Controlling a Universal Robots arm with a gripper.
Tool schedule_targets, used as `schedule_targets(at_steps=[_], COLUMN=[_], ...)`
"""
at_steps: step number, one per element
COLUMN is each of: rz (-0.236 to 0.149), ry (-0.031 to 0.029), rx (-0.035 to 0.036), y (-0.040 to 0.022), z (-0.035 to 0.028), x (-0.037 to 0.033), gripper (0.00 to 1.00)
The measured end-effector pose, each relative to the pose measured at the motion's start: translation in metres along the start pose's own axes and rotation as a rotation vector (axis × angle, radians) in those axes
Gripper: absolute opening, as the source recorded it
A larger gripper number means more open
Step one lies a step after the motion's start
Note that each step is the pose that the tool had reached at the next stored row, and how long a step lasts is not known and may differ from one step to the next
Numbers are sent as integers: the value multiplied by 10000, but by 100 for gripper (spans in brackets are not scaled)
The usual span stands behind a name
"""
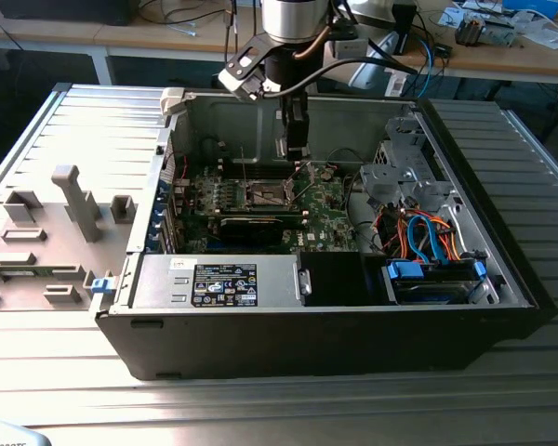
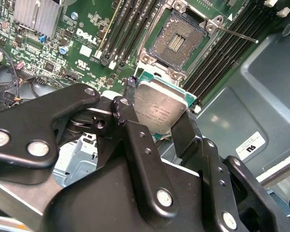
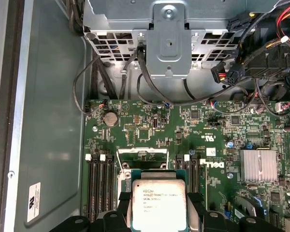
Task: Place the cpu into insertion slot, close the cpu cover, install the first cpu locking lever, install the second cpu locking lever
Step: 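Place the cpu into insertion slot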
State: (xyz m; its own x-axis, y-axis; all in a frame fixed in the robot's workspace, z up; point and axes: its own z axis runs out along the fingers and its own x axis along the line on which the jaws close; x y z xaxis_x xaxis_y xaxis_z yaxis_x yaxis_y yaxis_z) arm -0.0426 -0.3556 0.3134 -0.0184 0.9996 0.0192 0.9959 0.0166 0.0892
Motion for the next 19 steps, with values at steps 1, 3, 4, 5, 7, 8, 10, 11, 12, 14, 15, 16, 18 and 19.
schedule_targets(at_steps=[1, 3, 4, 5, 7, 8, 10, 11, 12, 14, 15, 16, 18, 19], rz=[1, 1, 1, 1, 2, 5, 0, 2, 2, 2, -190, -307, -313, -313], ry=[-1, 0, -1, 0, -1, 0, -1, 0, 0, 1, 17, 28, 28, 28], rx=[1, 0, 0, 0, 0, 0, 1, 1, 0, 0, 4, 6, 7, 7], y=[-3, -5, -6, -6, -8, -12, -14, -18, -23, -36, -78, -128, -136, -137], z=[0, 1, 1, 2, 2, 2, 2, 3, 4, 37, 76, 126, 148, 152], x=[0, 0, 0, 0, 0, 0, 0, 0, 0, 23, 55, 55, 54, 55], gripper=[54, 54, 54, 54, 54, 54, 54, 54, 54, 54, 54, 54, 54, 54])
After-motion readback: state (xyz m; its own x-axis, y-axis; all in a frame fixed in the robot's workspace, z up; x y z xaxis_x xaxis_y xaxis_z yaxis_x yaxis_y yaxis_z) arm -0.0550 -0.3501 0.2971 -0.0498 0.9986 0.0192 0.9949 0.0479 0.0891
